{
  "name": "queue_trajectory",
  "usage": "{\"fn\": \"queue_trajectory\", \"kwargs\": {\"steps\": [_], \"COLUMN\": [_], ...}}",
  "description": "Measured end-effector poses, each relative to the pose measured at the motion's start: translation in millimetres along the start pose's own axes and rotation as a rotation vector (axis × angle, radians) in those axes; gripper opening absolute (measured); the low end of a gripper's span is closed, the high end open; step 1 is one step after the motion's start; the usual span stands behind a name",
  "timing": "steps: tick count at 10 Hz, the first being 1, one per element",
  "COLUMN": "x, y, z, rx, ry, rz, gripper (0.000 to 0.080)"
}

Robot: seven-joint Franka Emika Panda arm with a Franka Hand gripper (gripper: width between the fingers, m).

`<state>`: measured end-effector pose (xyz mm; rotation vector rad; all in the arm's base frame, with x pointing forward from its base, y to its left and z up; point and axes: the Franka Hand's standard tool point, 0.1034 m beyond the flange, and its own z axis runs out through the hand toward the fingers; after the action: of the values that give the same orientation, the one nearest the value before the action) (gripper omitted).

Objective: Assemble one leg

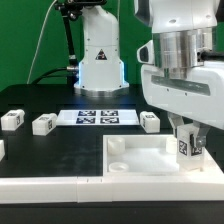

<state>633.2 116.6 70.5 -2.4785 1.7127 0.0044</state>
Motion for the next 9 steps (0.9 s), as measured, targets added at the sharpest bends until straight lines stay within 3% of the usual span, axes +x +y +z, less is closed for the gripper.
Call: {"fn": "queue_trajectory", "kwargs": {"steps": [3,4,5,9], "x": [-0.4,-0.6,-0.9,-6.6], "y": [-0.2,-0.5,-0.9,-1.5], "z": [0.0,-0.3,-0.6,-0.4], "rx": [0.002,0.002,0.001,-0.015], "ry": [-0.004,-0.005,-0.005,0.006], "rz": [0.001,-0.065,-0.153,-0.628], "gripper": [0.0290,0.0465,0.0585,0.0646]}}
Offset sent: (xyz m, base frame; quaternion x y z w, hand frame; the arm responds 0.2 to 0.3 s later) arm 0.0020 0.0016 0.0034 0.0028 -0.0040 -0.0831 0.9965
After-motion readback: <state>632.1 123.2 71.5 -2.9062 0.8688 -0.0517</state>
